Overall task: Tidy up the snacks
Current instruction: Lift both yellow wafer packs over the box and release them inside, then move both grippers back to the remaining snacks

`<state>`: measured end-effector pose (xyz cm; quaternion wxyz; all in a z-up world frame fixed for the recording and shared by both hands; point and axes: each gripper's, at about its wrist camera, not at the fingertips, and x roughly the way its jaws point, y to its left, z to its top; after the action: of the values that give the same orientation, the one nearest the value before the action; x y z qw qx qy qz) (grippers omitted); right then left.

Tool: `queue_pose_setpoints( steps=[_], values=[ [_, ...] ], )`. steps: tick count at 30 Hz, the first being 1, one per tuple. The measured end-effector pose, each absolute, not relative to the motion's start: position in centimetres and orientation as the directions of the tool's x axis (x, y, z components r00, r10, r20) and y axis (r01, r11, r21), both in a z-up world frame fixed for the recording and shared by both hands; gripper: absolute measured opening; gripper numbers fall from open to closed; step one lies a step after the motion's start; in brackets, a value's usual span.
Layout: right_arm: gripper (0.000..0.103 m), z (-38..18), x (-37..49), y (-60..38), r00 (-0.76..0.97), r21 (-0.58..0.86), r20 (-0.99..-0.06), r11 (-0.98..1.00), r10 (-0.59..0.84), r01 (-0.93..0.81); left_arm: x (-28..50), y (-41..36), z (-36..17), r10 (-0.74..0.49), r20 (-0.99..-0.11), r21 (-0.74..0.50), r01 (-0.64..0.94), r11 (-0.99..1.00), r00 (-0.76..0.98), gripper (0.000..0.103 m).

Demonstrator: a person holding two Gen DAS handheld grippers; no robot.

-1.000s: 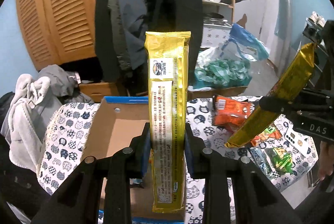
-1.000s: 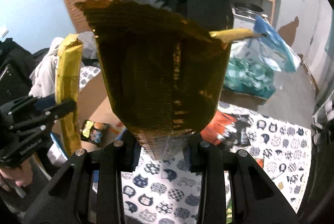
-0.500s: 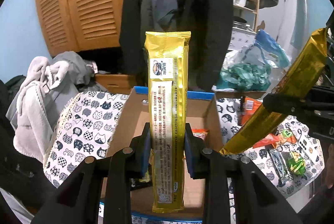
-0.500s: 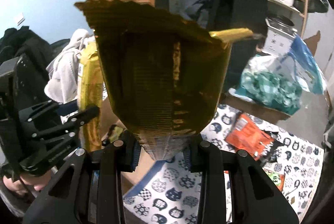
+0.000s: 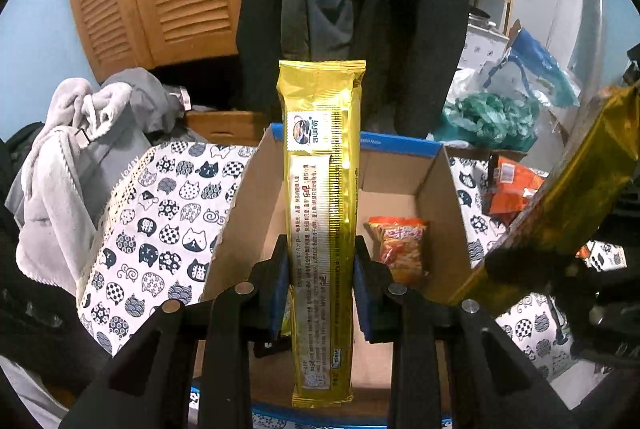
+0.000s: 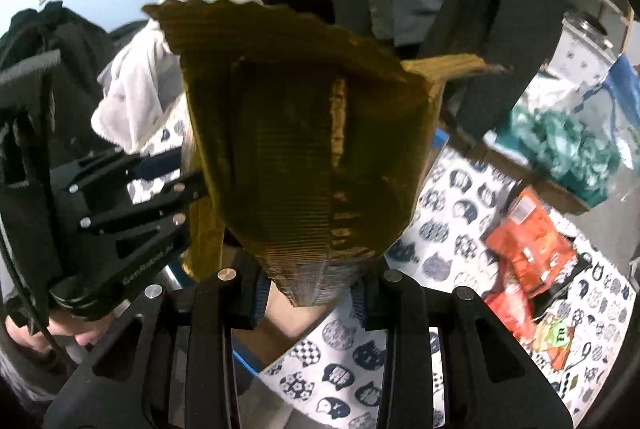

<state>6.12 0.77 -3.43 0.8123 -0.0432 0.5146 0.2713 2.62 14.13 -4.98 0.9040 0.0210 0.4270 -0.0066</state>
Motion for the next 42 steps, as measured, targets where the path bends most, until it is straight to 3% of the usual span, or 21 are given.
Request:
queue_pose_setpoints(
  steps=[7,11,12,14,15,18,29,42],
  values=[
    [0.034,-6.3,7.4,1.9,0.228,0.237,-0.899,0.852,0.375,-0.466,3.5,14.4,-6.6,0.013,-0.801,0.034,0.023,0.999,0.599,0.029],
    [0.049,-6.6,8.2,1.9,0.248,0.221,-0.902,0.871,0.354,-0.439,3.4,14.1,-6.9,0.047,-0.795,0.075,0.022,0.997,0.605,0.033],
    [0.060,-6.5,8.5,1.8,0.257,0.225,-0.898,0.875,0.356,-0.429,3.4,14.0,-6.8,0.063,-0.792,0.095,0.020,0.995,0.607,0.037],
    [0.070,-6.3,8.8,1.4,0.286,0.221,-0.890,0.884,0.355,-0.411,3.2,13.9,-6.8,0.088,-0.787,0.119,0.010,0.993,0.610,0.060],
    [0.071,-6.1,9.0,1.4,0.301,0.216,-0.887,0.890,0.351,-0.403,3.2,14.0,-6.7,0.092,-0.783,0.121,0.005,0.993,0.615,0.065],
    [0.072,-5.8,9.5,0.9,0.333,0.205,-0.878,0.899,0.344,-0.386,3.1,14.1,-6.5,0.101,-0.774,0.125,-0.005,0.992,0.625,0.070],
    [0.076,-3.0,9.5,-0.7,0.421,0.196,-0.835,0.907,0.354,-0.373,3.0,14.2,-5.6,0.085,-0.774,0.092,-0.021,0.996,0.627,0.070],
    [0.078,-0.7,7.0,-7.2,0.499,0.147,-0.816,0.939,0.293,-0.310,1.2,10.7,-1.3,-0.038,-0.706,0.010,0.064,0.998,0.707,0.073]
  ],
)
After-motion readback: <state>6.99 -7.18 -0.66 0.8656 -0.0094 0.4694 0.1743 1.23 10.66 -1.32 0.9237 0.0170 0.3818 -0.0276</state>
